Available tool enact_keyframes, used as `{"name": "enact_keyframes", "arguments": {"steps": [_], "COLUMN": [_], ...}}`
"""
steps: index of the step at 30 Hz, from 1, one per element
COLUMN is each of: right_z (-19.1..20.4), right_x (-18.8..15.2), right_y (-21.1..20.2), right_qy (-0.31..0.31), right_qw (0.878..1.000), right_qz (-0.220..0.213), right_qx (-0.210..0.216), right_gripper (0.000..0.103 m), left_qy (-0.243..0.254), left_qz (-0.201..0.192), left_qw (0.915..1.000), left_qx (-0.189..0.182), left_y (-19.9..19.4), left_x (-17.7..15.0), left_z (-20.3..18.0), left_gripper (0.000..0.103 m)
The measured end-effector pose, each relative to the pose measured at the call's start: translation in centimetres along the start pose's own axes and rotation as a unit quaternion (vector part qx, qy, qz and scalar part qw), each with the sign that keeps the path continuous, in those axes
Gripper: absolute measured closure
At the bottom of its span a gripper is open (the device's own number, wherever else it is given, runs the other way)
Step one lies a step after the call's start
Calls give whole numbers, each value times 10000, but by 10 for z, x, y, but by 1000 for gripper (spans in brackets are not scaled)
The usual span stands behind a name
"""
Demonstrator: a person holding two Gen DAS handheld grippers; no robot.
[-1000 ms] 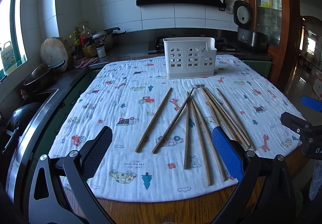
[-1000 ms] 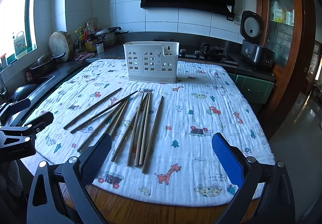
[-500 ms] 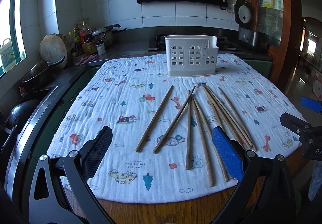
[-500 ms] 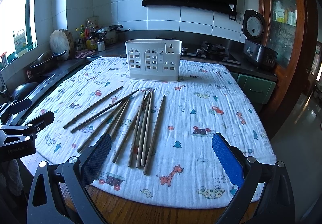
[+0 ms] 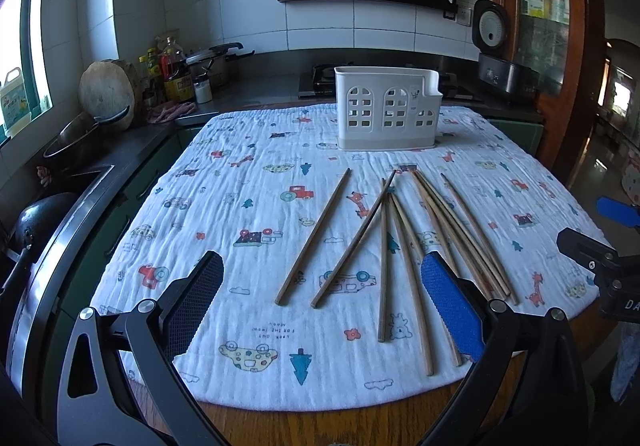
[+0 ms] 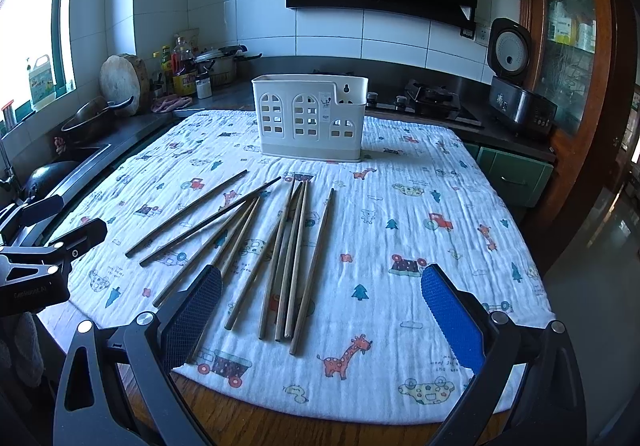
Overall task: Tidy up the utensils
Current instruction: 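Lower the right tool toward a chopstick while the left tool approaches another chopstick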
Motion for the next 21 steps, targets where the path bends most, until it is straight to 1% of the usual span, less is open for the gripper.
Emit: {"name": "enact_keyframes", "arguments": {"steps": [10,21], "right_z": [-2,-9], "right_x": [4,3], "right_y": [12,30], "right_qy": [-3,13], "right_qw": [10000,9998], "right_qz": [48,201], "right_qx": [10,-12], "right_gripper": [6,6], "left_qy": [15,-96], "left_qz": [54,233], "left_qw": [10000,9996], "left_qx": [-9,-92], "left_y": [11,31], "left_x": [2,8], "left_z": [4,19], "left_gripper": [6,16]}}
Point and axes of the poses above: each gripper's, at about its wrist camera, not at the fingertips, and y roughly the way its jaws point, z to its left, x to its top, the point moved 3 cm from there along y, roughly the way its jaws point, and after that the axes turned 5 degrees about -y, right-handed, at the moved point
